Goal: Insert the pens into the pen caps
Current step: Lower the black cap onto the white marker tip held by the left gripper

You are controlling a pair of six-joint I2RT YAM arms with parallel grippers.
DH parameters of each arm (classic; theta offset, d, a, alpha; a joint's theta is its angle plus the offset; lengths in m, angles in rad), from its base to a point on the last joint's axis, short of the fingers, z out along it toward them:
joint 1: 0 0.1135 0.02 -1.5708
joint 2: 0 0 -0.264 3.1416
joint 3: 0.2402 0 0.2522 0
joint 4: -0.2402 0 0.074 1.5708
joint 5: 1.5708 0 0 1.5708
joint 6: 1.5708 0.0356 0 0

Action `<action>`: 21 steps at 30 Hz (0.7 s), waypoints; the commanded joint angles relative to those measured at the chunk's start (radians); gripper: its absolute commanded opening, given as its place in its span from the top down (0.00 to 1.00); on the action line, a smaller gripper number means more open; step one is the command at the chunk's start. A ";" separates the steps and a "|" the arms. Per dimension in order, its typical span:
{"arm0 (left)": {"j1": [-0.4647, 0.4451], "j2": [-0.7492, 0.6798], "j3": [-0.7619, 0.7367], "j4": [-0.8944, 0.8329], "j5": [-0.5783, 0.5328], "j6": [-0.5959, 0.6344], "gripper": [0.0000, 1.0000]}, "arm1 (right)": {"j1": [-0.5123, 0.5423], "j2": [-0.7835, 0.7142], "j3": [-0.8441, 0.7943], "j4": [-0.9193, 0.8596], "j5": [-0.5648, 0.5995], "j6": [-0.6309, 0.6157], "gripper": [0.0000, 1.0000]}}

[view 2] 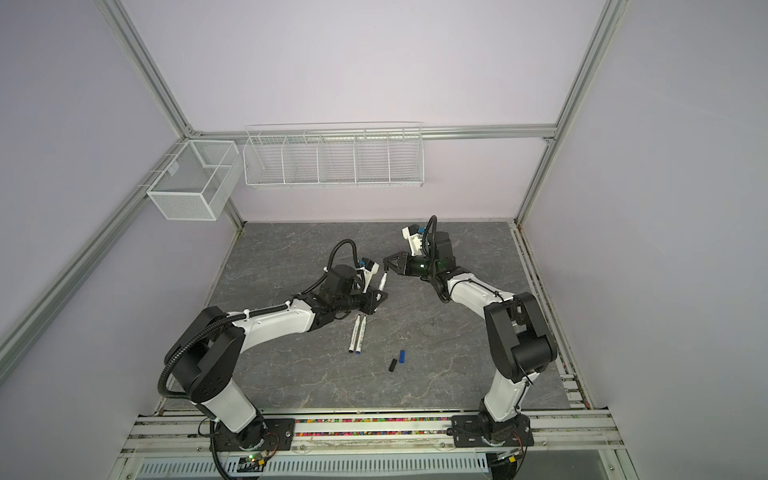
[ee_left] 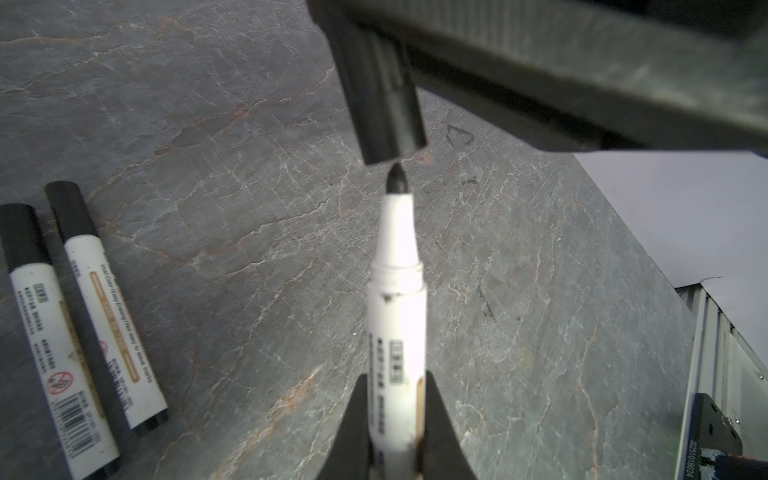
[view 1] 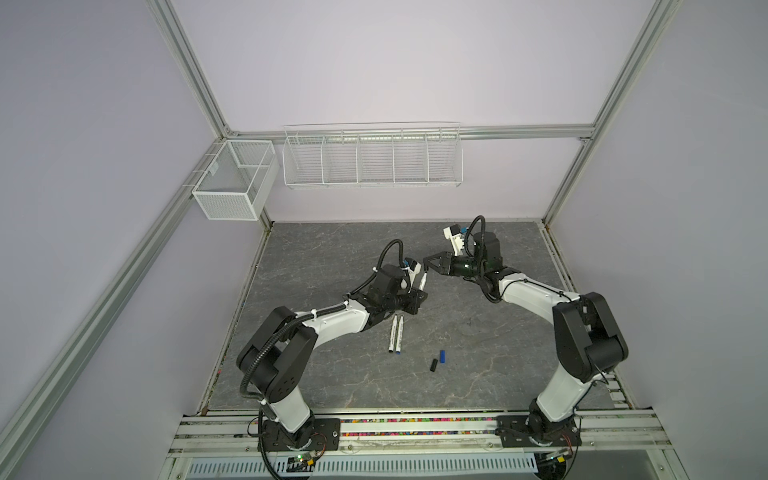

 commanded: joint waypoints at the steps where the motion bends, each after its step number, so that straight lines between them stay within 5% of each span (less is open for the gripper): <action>1: -0.007 -0.020 -0.003 0.007 -0.009 0.014 1.00 | 0.001 -0.002 0.004 -0.013 0.004 -0.022 0.83; 21: -0.006 -0.025 -0.008 0.023 -0.042 0.004 1.00 | 0.012 -0.031 -0.025 -0.034 -0.061 -0.036 0.84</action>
